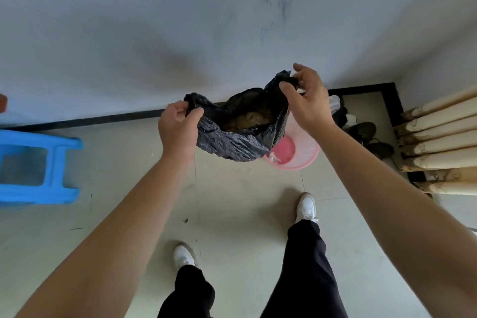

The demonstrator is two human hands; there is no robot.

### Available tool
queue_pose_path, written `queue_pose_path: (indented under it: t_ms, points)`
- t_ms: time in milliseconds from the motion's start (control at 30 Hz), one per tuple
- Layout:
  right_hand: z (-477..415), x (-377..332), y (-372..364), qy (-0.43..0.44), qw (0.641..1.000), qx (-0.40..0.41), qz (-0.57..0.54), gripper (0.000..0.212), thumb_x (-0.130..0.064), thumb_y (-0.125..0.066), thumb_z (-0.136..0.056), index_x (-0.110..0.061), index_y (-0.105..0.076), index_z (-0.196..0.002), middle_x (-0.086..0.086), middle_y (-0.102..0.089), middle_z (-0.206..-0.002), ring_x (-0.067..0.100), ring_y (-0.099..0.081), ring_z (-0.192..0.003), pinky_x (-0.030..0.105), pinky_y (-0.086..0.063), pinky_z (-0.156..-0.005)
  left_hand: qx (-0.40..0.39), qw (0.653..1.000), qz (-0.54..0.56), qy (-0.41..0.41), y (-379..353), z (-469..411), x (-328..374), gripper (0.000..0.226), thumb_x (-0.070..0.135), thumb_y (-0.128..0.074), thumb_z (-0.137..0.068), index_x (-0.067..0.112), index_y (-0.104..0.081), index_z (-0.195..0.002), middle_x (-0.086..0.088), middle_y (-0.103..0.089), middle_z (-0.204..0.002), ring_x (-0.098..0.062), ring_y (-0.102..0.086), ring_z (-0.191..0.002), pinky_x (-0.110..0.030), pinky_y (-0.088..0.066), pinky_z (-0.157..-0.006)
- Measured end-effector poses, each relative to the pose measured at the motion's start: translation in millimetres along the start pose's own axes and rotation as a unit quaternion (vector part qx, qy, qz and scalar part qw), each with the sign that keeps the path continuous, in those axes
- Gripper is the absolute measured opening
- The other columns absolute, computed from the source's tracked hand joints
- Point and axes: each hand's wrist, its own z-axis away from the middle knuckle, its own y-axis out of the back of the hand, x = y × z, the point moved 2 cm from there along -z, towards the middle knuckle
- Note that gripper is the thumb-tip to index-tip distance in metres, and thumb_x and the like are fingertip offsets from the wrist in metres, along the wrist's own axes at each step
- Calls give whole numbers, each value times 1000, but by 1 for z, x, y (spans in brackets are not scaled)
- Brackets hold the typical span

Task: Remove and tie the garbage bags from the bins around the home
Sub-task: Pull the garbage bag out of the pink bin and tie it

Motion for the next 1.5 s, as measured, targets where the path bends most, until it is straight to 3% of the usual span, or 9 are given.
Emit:
queue_pose_path:
  t_ms: [200, 333, 533, 733, 867, 1033, 1233, 1400, 1500]
  points:
    - [45, -3, -72, -75, 991, 17, 106, 36, -44, -65, -89, -16, -69, -112, -3, -71, -102, 14, -66, -95, 36, -54, -90, -53, 992, -98, -53, 89, -21, -55, 12, 11, -75, -85, 12, -77, -97, 1, -71, -86, -18, -68, -82, -32, -55, -84]
    - [60, 15, -113, -85, 982, -2, 166, 33, -42, -64, -91, -16, -72, -109, -5, -72, -99, 13, -65, -91, 26, -47, -80, -28, 980, -182, -73, 120, -44, -94, 26, 15, -74, -87, 5, -76, -110, -11, -76, -100, -24, -71, -92, -37, -57, -88]
    - [57, 125, -215, -93, 975, -62, 190, 26, -38, -65, -91, -19, -73, -106, -7, -69, -87, 11, -65, -83, 12, -38, -58, 24, 970, -236, -60, 122, -102, -214, 20, 15, -72, -88, 7, -74, -107, -8, -74, -97, -19, -67, -88, -30, -53, -85]
    - [83, 220, -271, -118, 981, -67, 139, 23, -38, -64, -92, -21, -68, -107, -11, -63, -83, 3, -55, -73, 21, -42, -70, 76, 982, -174, 5, 124, -125, -323, 38, 23, -74, -86, 11, -61, -119, -6, -71, -110, -18, -68, -99, -39, -57, -93]
    - [125, 254, -274, -110, 975, -150, 117, 74, -58, -64, -86, -18, -39, -142, 2, -56, -126, 16, -58, -110, 38, -49, -96, 55, 984, -169, 15, 135, -87, -352, 97, 50, -79, -78, 12, -30, -152, -4, -45, -148, -13, -43, -138, -26, -36, -112]
    - [146, 283, -289, -77, 919, -305, 238, 131, -81, -65, -65, -27, 13, -156, 3, -2, -165, 28, -9, -151, 52, -19, -121, 5, 969, -239, 55, 147, -64, -403, 128, 61, -79, -73, 20, 5, -160, -3, -3, -169, -20, -3, -155, -40, -12, -122]
    - [122, 331, -350, -58, 925, -279, 250, 150, -87, -67, -55, -21, 28, -151, 0, 23, -164, 26, 14, -152, 54, -4, -122, -21, 960, -253, 115, 135, -108, -480, 146, 74, -75, -59, 19, 16, -158, -2, 11, -169, -21, 9, -155, -45, -2, -126]
    - [68, 353, -396, 6, 938, -276, 211, 149, -83, -70, -53, -25, 24, -152, -1, 22, -163, 26, 15, -151, 53, -3, -123, 33, 992, -113, -39, 106, -195, -490, 147, 66, -93, -48, 26, -5, -159, -1, -21, -165, -19, -22, -153, -49, -24, -124]
    - [32, 354, -418, 40, 951, -253, 171, 136, -82, -70, -56, -37, 15, -153, -3, 17, -165, 28, 10, -152, 53, -4, -122, 13, 995, -68, -65, 87, -245, -477, 150, 54, -94, -57, 25, 13, -158, 3, -19, -165, -13, -24, -151, -38, -20, -125]
